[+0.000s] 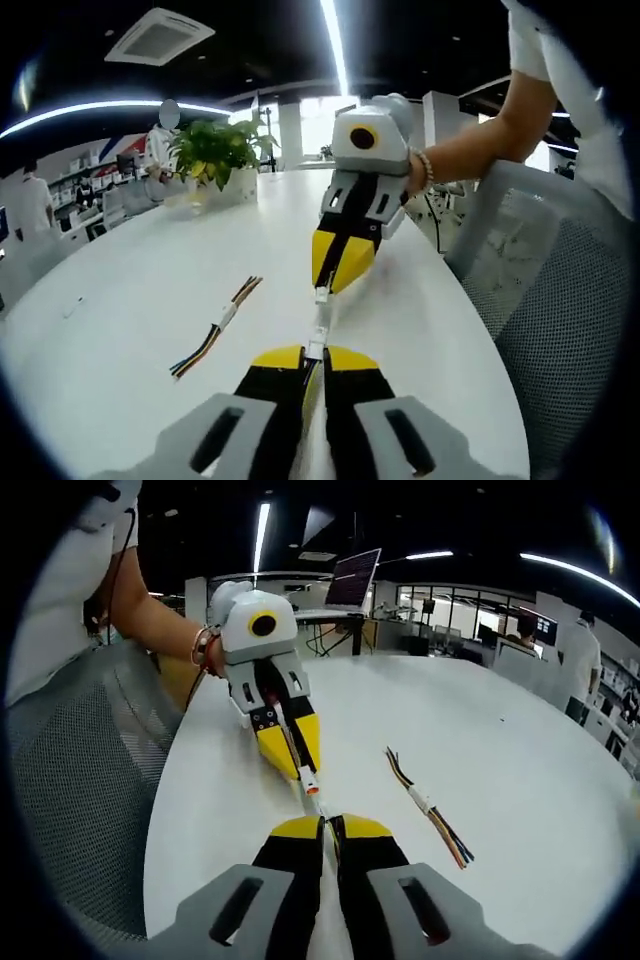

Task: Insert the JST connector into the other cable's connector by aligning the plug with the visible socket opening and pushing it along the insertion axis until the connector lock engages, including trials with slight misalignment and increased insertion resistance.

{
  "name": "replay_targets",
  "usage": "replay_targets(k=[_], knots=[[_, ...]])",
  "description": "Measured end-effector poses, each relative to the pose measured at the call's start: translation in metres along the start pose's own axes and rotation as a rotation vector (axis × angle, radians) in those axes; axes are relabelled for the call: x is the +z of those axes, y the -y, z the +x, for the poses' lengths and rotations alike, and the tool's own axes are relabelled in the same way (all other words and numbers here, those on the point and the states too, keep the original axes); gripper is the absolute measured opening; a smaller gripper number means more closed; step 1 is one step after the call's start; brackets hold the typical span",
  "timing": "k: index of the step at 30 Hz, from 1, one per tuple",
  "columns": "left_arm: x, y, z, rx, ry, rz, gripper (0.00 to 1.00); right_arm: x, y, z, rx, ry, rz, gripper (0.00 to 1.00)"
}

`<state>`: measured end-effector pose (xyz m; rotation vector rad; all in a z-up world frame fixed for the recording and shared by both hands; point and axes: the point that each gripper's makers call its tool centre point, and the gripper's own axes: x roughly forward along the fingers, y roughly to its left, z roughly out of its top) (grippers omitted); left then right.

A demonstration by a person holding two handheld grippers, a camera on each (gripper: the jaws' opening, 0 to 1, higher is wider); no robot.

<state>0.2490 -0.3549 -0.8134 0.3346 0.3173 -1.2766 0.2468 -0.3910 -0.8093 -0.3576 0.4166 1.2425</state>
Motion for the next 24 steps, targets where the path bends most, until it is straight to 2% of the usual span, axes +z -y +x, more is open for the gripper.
replay_targets(k=[9, 15, 24], knots=[[0.004, 0.001, 0.002, -0.001, 0.01, 0.001, 0.01, 0.0, -0.002, 0.004, 0.011, -0.006, -0.004, 0.02], [0.01, 0.002, 0.003, -0.001, 0.037, -0.017, 0.01, 0.0, -0.002, 0.004, 0.012, -0.004, -0.001, 0.02], [0.01, 0.002, 0.004, -0.002, 0.038, -0.015, 0.01, 0.002, -0.005, 0.006, 0.02, -0.008, -0.004, 0.02]])
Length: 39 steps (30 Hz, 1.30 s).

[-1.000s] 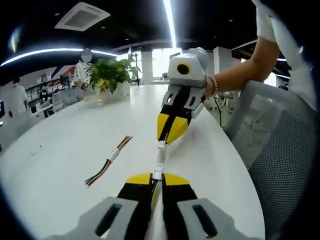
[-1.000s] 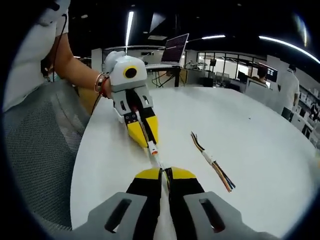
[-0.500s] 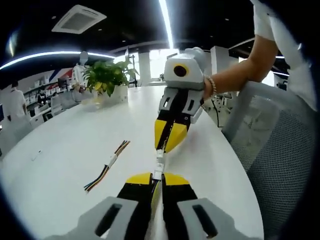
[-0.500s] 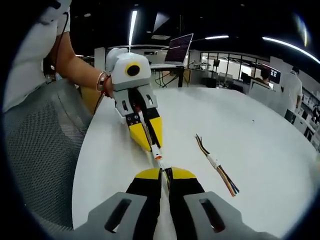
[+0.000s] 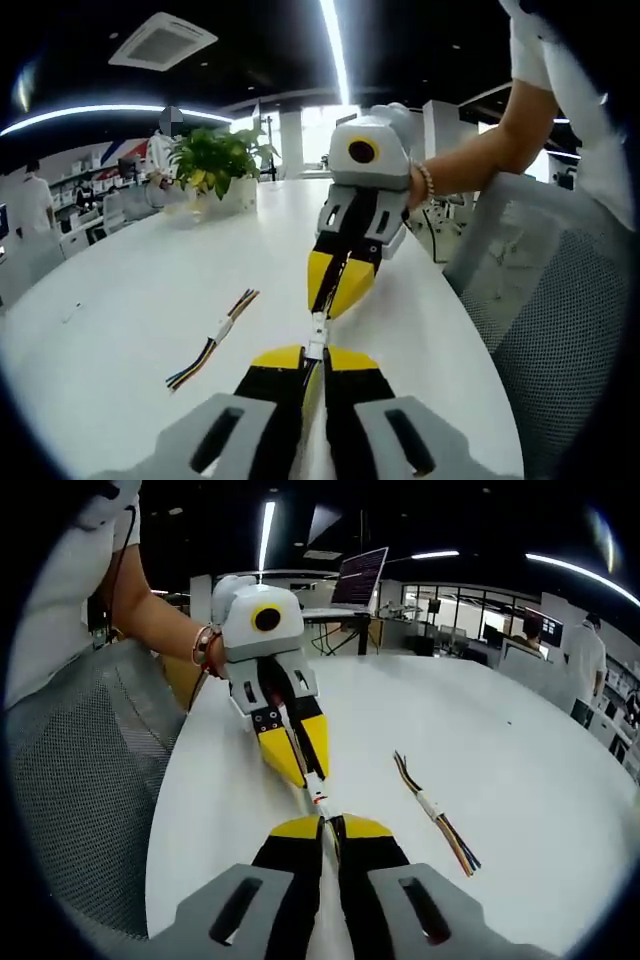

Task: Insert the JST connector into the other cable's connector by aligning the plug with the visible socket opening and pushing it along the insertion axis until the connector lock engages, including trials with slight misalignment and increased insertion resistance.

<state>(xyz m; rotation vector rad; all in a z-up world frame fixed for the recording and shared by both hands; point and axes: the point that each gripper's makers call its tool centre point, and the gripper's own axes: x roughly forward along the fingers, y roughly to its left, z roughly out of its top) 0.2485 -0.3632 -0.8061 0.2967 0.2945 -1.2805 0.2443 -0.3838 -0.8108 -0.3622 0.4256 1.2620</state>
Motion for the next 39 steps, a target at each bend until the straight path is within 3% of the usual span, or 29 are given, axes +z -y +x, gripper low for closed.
replay_targets(k=[39], knots=[[-0.0036, 0.0037, 0.0055, 0.001, -0.013, 0.007, 0.0, 0.0005, -0.0046, 0.0081, 0.017, -0.02, 0.017, 0.02]])
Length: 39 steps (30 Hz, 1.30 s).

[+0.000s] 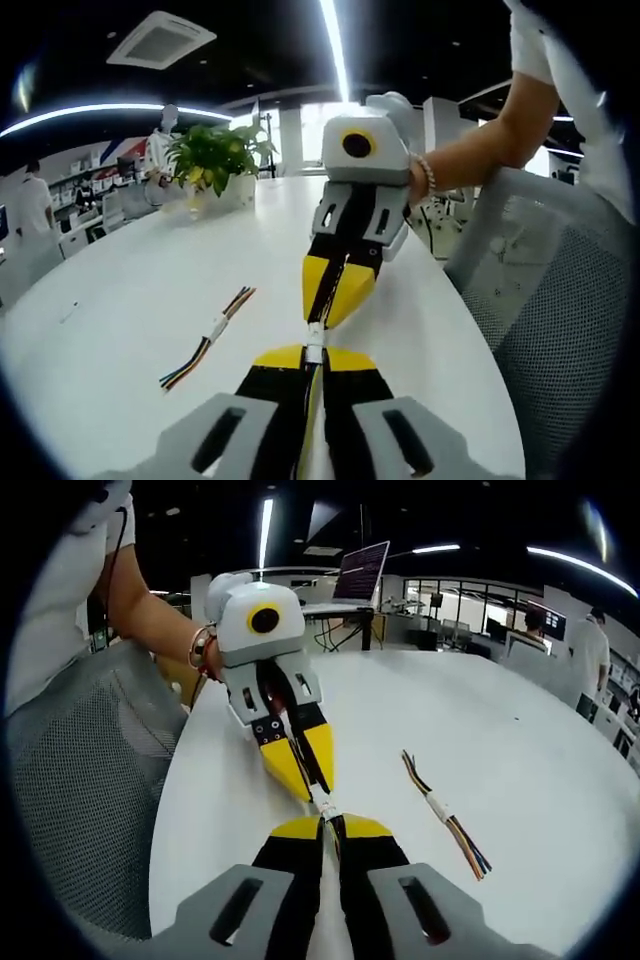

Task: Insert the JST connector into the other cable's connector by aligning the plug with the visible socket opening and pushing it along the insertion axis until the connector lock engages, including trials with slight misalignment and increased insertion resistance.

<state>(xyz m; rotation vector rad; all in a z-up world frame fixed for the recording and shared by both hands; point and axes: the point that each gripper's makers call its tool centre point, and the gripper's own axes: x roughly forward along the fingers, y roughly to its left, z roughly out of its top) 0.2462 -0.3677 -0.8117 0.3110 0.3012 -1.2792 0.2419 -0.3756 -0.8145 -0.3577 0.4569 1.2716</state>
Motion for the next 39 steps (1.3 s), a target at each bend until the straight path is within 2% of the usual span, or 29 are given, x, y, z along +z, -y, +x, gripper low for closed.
replay_targets(k=[7, 12, 26, 39], knots=[[-0.004, -0.001, 0.003, -0.025, -0.001, -0.015, 0.0, -0.004, 0.001, 0.001, -0.003, -0.008, 0.007, 0.02], [-0.003, -0.005, 0.005, -0.037, -0.016, 0.007, 0.0, -0.004, 0.004, 0.001, -0.013, -0.007, 0.01, 0.02], [0.006, -0.029, 0.03, -0.076, -0.024, 0.045, 0.0, -0.01, 0.038, -0.008, -0.086, -0.006, 0.036, 0.02], [-0.007, -0.053, 0.045, -0.077, -0.056, 0.019, 0.0, -0.021, 0.065, 0.006, -0.089, -0.024, 0.069, 0.03]])
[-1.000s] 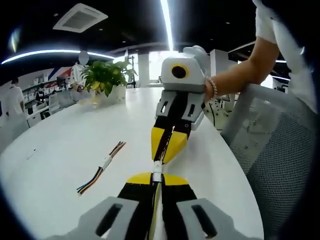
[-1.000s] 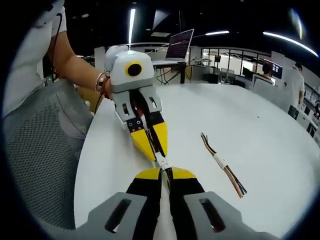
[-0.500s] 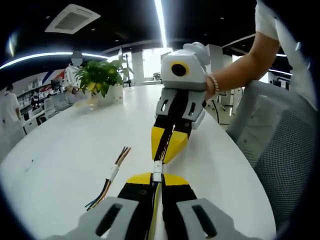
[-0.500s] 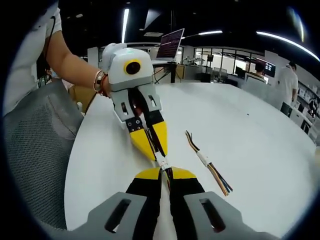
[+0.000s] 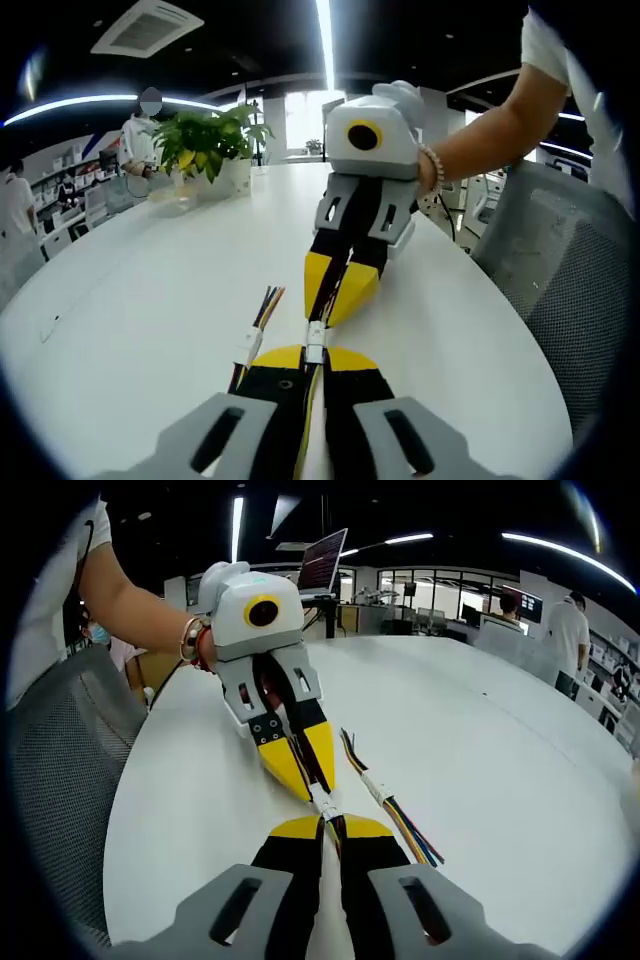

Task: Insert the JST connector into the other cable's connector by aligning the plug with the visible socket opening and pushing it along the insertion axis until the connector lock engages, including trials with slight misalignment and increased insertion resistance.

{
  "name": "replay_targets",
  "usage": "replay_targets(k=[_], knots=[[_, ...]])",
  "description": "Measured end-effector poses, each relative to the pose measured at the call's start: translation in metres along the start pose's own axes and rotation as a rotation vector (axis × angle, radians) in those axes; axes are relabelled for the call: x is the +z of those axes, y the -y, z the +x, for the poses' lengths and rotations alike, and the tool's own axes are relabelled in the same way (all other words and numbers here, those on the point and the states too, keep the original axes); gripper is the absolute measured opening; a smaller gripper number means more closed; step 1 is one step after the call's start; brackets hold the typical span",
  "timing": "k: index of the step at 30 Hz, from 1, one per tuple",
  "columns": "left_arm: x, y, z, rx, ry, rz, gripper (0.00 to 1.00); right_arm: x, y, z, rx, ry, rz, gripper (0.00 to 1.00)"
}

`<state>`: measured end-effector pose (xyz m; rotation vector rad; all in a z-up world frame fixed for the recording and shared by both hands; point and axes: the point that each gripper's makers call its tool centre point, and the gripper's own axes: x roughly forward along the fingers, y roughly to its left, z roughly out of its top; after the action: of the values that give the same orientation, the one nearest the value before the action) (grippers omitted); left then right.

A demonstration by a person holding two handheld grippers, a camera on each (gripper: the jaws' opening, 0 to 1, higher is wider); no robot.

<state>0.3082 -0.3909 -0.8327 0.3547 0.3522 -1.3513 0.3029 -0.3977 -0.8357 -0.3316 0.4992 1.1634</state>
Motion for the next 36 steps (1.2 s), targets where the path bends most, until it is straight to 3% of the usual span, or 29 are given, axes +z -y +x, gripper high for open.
replay_targets(k=[11, 36], knots=[[-0.011, -0.008, -0.001, 0.007, -0.02, -0.02, 0.0, -0.003, 0.004, 0.013, 0.012, 0.0, 0.006, 0.03], [-0.015, -0.012, -0.005, 0.042, -0.035, -0.045, 0.07, -0.006, 0.005, 0.014, 0.001, -0.003, 0.026, 0.05]])
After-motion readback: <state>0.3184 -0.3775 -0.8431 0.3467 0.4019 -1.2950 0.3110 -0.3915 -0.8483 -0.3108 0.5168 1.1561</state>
